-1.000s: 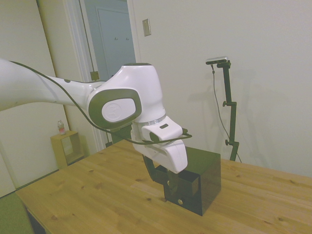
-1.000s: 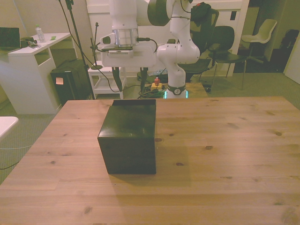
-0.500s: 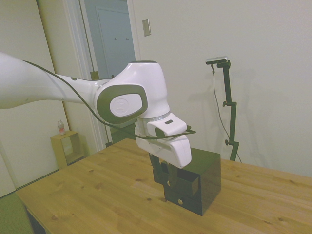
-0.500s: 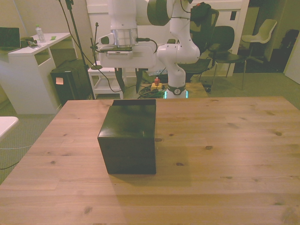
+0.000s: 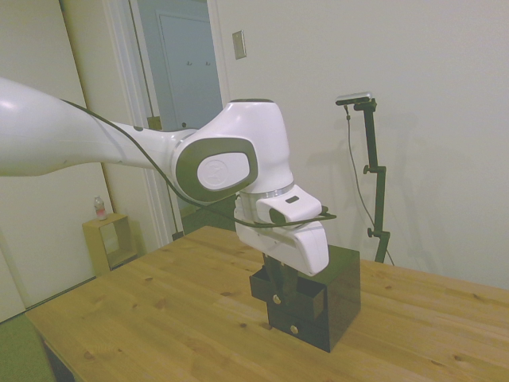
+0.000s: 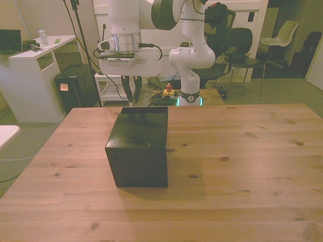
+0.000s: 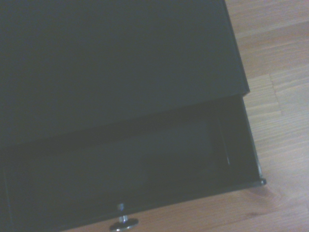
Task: Close the top drawer
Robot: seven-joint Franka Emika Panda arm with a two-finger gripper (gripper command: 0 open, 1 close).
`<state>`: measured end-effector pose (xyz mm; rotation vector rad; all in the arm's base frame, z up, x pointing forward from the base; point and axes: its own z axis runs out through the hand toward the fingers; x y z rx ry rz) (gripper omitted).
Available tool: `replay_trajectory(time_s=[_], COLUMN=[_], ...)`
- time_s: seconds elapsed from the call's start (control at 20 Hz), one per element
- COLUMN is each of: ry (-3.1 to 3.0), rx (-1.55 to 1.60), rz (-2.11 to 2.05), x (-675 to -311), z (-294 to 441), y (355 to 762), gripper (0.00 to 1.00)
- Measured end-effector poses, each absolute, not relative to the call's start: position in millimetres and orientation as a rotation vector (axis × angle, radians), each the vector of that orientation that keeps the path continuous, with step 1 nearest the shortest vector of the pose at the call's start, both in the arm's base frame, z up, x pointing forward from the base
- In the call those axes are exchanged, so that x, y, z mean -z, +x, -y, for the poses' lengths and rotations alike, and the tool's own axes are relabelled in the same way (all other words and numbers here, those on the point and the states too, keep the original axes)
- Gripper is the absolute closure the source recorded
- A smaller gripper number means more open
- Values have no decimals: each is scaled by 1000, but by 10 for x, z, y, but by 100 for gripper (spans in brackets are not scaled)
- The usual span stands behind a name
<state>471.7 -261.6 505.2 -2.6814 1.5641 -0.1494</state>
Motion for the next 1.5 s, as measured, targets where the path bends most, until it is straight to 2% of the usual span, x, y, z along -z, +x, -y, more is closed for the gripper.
replay_trajectory(time_s=[0.8, 1.5], ry=[-2744, -2760], rx=[137, 137], rz=[-1499, -1498], x=[-5008, -5027], z=[2459, 2500], y=[5200, 5401], gripper=[100, 100])
